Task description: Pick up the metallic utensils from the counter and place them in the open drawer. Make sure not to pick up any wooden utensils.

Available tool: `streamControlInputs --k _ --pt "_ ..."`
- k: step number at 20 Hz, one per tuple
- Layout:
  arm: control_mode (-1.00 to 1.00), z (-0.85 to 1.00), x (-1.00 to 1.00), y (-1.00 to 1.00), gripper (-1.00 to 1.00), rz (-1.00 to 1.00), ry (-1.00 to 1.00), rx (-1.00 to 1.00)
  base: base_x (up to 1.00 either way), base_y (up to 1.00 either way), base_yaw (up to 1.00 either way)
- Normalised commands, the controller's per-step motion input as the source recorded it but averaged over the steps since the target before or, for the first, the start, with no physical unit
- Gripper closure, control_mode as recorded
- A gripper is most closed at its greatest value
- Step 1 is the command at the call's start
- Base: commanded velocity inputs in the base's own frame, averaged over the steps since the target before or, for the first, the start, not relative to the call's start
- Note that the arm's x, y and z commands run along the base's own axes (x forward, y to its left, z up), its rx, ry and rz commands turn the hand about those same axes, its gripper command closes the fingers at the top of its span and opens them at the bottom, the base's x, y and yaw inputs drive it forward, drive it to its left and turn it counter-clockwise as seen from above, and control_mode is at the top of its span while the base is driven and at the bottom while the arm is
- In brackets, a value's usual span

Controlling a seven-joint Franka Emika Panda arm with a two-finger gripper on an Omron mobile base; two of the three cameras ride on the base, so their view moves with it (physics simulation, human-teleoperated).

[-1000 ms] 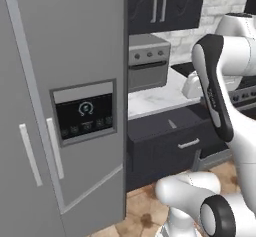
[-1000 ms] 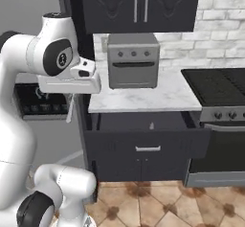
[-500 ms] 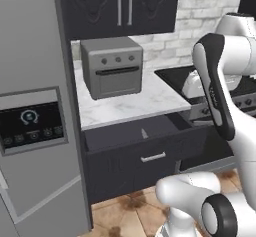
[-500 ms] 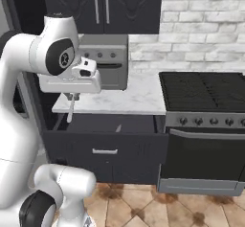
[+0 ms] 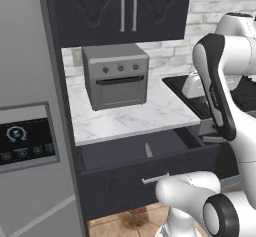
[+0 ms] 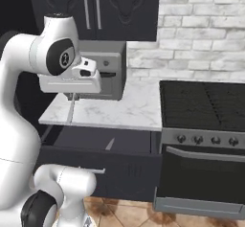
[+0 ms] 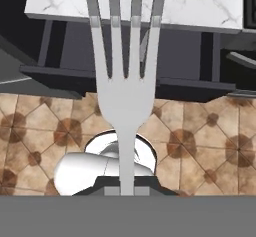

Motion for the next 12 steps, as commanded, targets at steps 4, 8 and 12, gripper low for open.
streamControlInputs --k 4,8,12 --pt "1.0 0.0 0.0 0.0 1.0 0.0 0.0 0.0 0.25 -0.13 0.14" --pt "1.0 0.0 0.0 0.0 1.0 0.0 0.0 0.0 0.3 -0.08 0.12" --pt "1.0 0.0 0.0 0.0 1.0 0.0 0.0 0.0 0.34 -0.02 0.11"
